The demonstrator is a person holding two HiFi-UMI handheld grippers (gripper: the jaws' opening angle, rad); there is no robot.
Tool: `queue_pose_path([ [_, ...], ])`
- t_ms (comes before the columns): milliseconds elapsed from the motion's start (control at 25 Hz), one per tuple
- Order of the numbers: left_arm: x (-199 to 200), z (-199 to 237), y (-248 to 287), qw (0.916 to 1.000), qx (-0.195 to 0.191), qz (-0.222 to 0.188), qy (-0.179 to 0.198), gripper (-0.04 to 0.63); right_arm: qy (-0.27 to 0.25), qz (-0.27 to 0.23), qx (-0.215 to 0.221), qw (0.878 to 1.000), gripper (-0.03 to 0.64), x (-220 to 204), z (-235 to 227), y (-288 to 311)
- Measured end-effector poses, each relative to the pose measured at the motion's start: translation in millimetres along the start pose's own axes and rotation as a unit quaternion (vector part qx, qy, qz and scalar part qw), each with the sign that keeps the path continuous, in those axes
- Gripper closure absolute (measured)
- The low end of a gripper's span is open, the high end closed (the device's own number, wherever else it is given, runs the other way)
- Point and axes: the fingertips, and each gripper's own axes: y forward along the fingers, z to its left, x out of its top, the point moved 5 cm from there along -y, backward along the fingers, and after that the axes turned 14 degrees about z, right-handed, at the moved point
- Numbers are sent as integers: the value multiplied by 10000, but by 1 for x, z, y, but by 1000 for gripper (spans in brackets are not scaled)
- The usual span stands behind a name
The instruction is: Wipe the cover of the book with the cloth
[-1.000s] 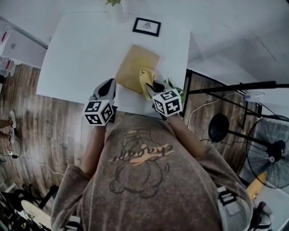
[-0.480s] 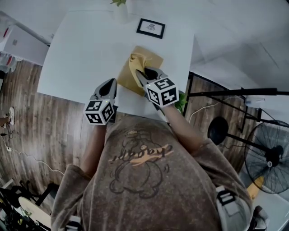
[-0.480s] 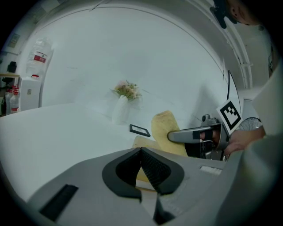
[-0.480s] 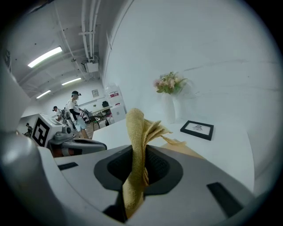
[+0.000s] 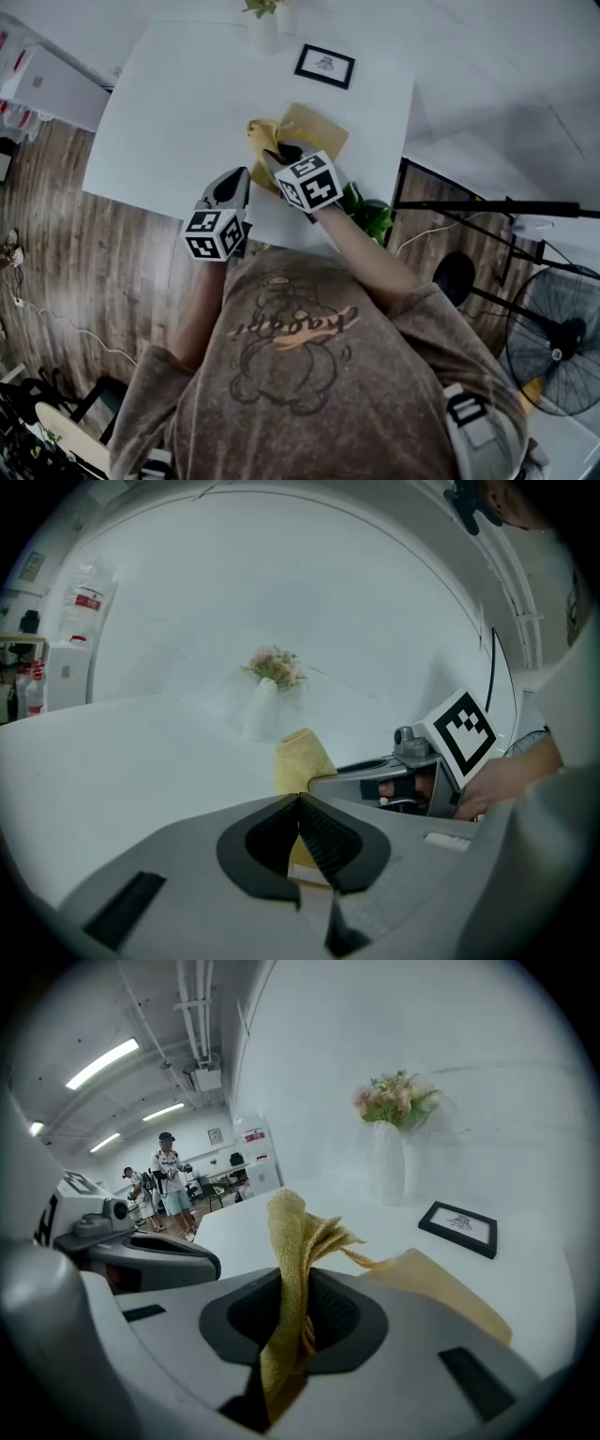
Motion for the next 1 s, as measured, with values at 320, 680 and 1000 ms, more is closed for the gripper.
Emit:
queue_pose_path([
  [320, -2, 0, 17, 9998, -26, 199, 70, 592, -239, 267, -74, 9993, 554, -9, -8, 17],
  [680, -7, -1, 25, 9994, -57, 329, 98, 592, -71, 378, -283, 9989, 554, -32, -32, -3],
  [1000, -11, -5, 32, 9989, -107, 431, 138, 592, 394, 328, -624, 9967, 552, -60, -64, -34],
])
